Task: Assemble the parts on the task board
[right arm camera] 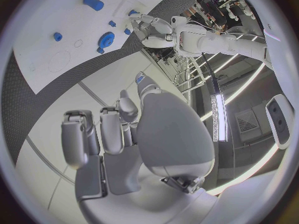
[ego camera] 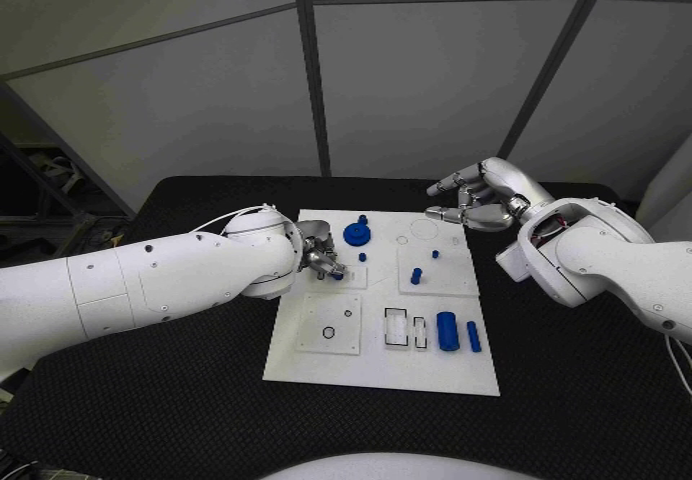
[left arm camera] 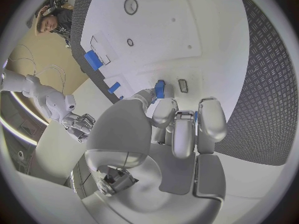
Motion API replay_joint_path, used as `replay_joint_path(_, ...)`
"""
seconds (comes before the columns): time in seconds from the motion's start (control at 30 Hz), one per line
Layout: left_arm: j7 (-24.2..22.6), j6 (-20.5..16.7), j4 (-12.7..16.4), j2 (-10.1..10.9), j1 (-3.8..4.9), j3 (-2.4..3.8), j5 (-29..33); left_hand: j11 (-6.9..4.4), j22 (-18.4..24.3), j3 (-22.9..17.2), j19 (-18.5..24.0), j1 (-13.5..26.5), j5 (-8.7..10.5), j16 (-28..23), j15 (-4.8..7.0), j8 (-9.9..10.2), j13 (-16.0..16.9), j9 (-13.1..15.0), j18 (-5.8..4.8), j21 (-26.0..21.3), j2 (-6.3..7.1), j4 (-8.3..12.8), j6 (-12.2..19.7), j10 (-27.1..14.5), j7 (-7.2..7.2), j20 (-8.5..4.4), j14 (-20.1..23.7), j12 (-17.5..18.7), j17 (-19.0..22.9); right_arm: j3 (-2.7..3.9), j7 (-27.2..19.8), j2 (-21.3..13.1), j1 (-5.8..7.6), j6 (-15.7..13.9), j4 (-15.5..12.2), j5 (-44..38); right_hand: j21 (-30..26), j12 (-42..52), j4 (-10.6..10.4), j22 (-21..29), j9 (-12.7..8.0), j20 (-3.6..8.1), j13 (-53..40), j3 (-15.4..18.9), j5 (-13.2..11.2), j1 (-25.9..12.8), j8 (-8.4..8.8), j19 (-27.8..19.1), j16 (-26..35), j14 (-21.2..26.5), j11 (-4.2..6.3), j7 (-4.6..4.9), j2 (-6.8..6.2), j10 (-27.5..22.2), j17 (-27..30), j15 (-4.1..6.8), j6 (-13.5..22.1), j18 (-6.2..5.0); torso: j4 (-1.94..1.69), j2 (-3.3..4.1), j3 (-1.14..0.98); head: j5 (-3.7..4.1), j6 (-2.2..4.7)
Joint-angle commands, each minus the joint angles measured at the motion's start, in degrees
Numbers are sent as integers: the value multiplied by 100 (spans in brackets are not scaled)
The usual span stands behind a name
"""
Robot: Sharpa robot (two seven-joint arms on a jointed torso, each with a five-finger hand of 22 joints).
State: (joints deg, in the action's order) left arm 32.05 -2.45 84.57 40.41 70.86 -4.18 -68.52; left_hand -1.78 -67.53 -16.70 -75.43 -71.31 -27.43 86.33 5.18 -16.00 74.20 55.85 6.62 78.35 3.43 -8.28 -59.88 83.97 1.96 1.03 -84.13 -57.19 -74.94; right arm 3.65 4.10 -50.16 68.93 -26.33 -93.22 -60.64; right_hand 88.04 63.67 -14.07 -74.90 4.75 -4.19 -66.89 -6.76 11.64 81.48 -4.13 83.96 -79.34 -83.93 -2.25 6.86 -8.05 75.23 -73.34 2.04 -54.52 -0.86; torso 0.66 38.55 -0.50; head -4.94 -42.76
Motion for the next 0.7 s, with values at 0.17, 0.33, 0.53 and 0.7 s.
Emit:
replay_joint_path(0.17, 81, 274, 22, 14, -44, -16, -32, -54, 4, -1168, -35, -2, -25, 14, 35, -15, -13, 10, -172, 32, -57, 1135, -44, 283, 0, -5, -463, 30, -940, 4, -47, 7, 10, 31, 2, 9, -19, 22, -34, -1295, -8, 6, 0, 14, 14, -44, 27, 452, 8, -227, 16, 11, -7, 35, -8, 20, -34, 20, -4, -2, -2, -3, -29)
replay_joint_path(0.33, 83, 315, 14, 12, -47, -16, 13, -49, 5, -1185, -31, 67, -48, 10, 32, -13, -20, 43, -171, 28, -45, 1132, -66, 289, 1, -3, -462, 70, -934, 4, -47, 11, 10, 33, 8, 9, -19, 22, -34, -1295, -8, 6, 0, 14, 14, -44, 27, 452, 8, -227, 16, 11, -7, 35, -8, 20, -34, 20, 2, -4, -3, -11, -36)
replay_joint_path(0.53, 98, 331, -17, -12, -48, -16, 77, -77, -7, -1066, -30, 421, 526, 9, 55, 10, -10, 148, -171, 14, -17, 911, -115, 324, -60, -9, -461, 139, -929, 4, -46, 17, 10, 38, 14, 9, -19, 22, -34, -1295, -8, 6, 0, 14, 14, -44, 27, 452, 8, -227, 16, 11, -7, 35, -8, 20, -34, 20, 2, -4, -5, -14, -47)
replay_joint_path(0.7, 127, 335, -67, -40, -49, -16, 95, -115, -25, -878, -44, 662, 1189, 13, 93, 58, 21, 203, -172, 6, 67, 629, -186, 340, -114, -45, -462, 175, -932, 4, -42, 23, 10, 45, 22, 9, -19, 22, -34, -1295, -8, 6, 0, 14, 14, -44, 27, 452, 8, -227, 16, 11, -7, 35, -8, 20, -34, 20, -1, -5, -5, -10, -46)
